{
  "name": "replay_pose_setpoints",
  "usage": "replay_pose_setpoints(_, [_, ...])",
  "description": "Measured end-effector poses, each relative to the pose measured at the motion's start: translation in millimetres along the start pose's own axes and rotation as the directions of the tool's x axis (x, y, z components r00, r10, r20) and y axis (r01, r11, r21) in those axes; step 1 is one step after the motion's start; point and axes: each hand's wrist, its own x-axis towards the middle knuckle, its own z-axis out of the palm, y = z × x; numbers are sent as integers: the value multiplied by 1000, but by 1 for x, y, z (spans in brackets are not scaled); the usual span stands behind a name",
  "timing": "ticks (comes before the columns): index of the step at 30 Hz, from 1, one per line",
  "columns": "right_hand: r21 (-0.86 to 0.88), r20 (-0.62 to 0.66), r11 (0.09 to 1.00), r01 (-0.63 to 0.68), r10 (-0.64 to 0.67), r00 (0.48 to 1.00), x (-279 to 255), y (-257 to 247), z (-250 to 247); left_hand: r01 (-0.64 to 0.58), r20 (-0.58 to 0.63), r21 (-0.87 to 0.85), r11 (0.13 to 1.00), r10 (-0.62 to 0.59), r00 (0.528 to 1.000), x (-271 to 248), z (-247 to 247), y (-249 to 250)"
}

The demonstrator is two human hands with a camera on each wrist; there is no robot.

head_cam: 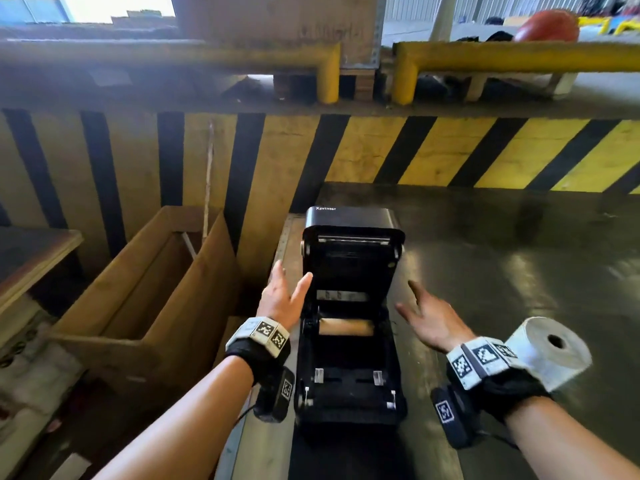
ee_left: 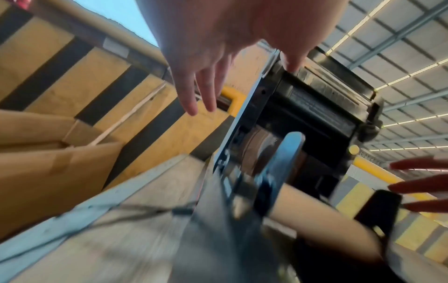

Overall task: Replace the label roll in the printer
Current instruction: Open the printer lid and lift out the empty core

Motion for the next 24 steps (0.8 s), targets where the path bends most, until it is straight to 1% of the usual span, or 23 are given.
replay_pose_setpoints(2, [-22,106,999,37,-34,994,-9,7,20,-8,88,31,999,6,996,-16,2,-14])
replay_pose_setpoints(4, [-22,180,998,59,-54,982,-10,7,34,-74,195,131,989,48,980,-27,4,-19])
replay_pose_setpoints(6, [-38,199,997,66,-58,978,-5,6,44,-169,308,267,949,83,948,-33,10,-19])
replay_pose_setpoints(8, [-42,197,997,62,-52,979,-1,2,53,-210,371,352,912,70,926,-36,17,-21])
replay_pose_setpoints(12, [-46,191,997,54,-45,981,-1,-2,65,-192,344,387,902,52,937,-37,28,-23])
replay_pose_setpoints(16, [40,148,995,91,-96,984,-2,-1,66,-132,305,376,917,12,952,-38,34,-14])
replay_pose_setpoints(18, [66,139,994,85,-94,986,-5,-1,62,-115,279,386,915,3,960,-39,34,-8])
replay_pose_setpoints(21, [80,132,993,82,-92,987,-11,-2,55,-57,217,348,936,-21,976,-42,32,-2])
replay_pose_setpoints(24, [133,78,987,95,-106,991,-18,-5,49,-27,173,296,955,-26,985,-47,28,7])
